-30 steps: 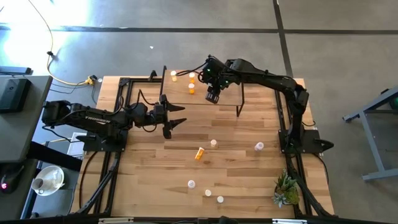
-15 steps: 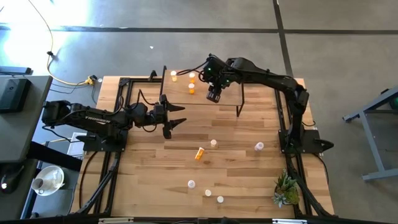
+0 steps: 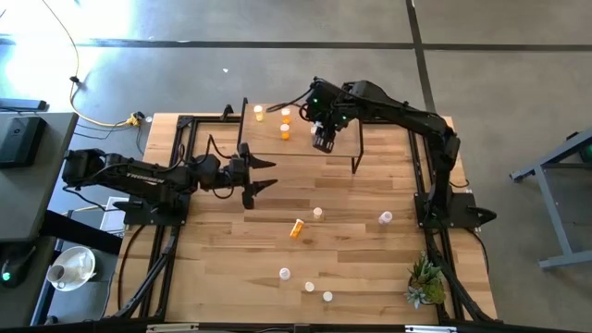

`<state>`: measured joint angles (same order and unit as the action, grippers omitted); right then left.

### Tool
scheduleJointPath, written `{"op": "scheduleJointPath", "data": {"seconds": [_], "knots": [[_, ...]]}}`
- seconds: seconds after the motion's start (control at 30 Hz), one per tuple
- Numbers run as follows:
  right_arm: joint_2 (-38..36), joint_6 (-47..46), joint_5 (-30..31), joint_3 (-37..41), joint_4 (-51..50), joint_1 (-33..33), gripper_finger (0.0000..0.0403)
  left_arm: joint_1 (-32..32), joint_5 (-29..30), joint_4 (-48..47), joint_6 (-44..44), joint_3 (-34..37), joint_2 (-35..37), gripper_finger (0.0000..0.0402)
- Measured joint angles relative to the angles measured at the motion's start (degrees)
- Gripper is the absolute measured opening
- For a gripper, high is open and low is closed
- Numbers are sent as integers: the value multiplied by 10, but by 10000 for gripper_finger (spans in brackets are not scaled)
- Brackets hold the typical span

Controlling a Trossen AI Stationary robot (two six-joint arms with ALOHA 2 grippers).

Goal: Pick and place medicine bottles onto shelf by color
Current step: Put the top transparent pill bottle on the shelf aligned with the transparent pill bottle

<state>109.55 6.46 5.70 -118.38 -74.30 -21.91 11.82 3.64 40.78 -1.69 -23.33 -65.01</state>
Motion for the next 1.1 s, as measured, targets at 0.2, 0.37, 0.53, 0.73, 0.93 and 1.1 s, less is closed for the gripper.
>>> {"op": "scheduleJointPath", "data": {"seconds": [0.2,0.37,0.53,0.73,0.93,1.1], "knots": [[-7,-7,-1,1,-41,35,162,-3,0,-32,4,0,0,227],[-10,-10,1,1,-76,65,162,-3,0,-40,15,0,0,227],[-18,-16,1,30,-88,82,162,-3,-2,-41,15,0,0,227],[-76,-63,8,132,-61,95,162,-3,-1,-42,15,0,0,227],[-155,-138,9,242,-33,112,162,-3,0,-42,15,0,0,227],[-228,-221,8,331,-8,130,162,-3,0,-44,15,0,0,227]]}}
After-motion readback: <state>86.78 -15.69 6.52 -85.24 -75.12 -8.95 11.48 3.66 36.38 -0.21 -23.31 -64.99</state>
